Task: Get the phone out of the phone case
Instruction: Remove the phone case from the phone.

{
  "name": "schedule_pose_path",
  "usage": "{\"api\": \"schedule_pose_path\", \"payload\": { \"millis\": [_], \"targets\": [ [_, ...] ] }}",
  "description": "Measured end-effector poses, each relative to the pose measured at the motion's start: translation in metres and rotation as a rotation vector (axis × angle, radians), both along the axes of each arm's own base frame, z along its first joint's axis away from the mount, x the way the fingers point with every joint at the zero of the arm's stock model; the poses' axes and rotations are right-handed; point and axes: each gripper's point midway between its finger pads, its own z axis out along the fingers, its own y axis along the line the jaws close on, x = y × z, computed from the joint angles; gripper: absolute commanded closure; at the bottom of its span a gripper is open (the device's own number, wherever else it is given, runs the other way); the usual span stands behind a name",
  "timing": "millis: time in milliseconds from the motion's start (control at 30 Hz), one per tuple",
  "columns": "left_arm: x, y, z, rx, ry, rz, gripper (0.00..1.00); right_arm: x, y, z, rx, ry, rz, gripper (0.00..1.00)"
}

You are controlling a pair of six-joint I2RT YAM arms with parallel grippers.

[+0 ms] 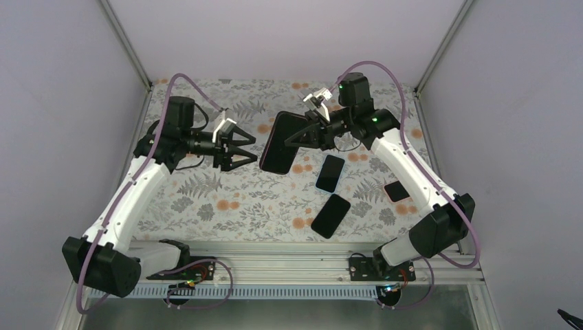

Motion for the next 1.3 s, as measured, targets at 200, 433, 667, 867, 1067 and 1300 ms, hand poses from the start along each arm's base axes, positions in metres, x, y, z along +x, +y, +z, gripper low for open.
{"api": "schedule_pose_path", "payload": {
  "millis": [200,433,667,867,1067,1300],
  "targets": [
    [-0.031,0.002,0.023,-0.05,-0.064,-0.1,0.18,0.0,0.0,0.0,-0.001,0.0,-0.001,0.96],
    [-0.034,0.0,0.025,-0.062,-0.046,-0.116,0.21,0.001,0.0,0.0,-0.001,-0.001,-0.003,0.96],
    [-0.029,-0.001,0.029,-0.076,-0.039,-0.107,0.22,0.002,0.001,-0.001,-0.006,-0.003,-0.01,0.96],
    [-0.025,-0.003,0.028,-0.075,-0.028,-0.102,0.23,0.004,0.002,-0.003,-0.009,0.0,-0.012,0.96],
    [-0.027,-0.008,0.018,-0.064,-0.012,-0.113,0.23,0.006,0.005,-0.006,-0.017,0.006,-0.015,0.96],
    [-0.03,-0.012,0.015,-0.057,-0.013,-0.13,0.23,0.007,0.006,-0.008,-0.022,0.008,-0.019,0.96]
  ]
}}
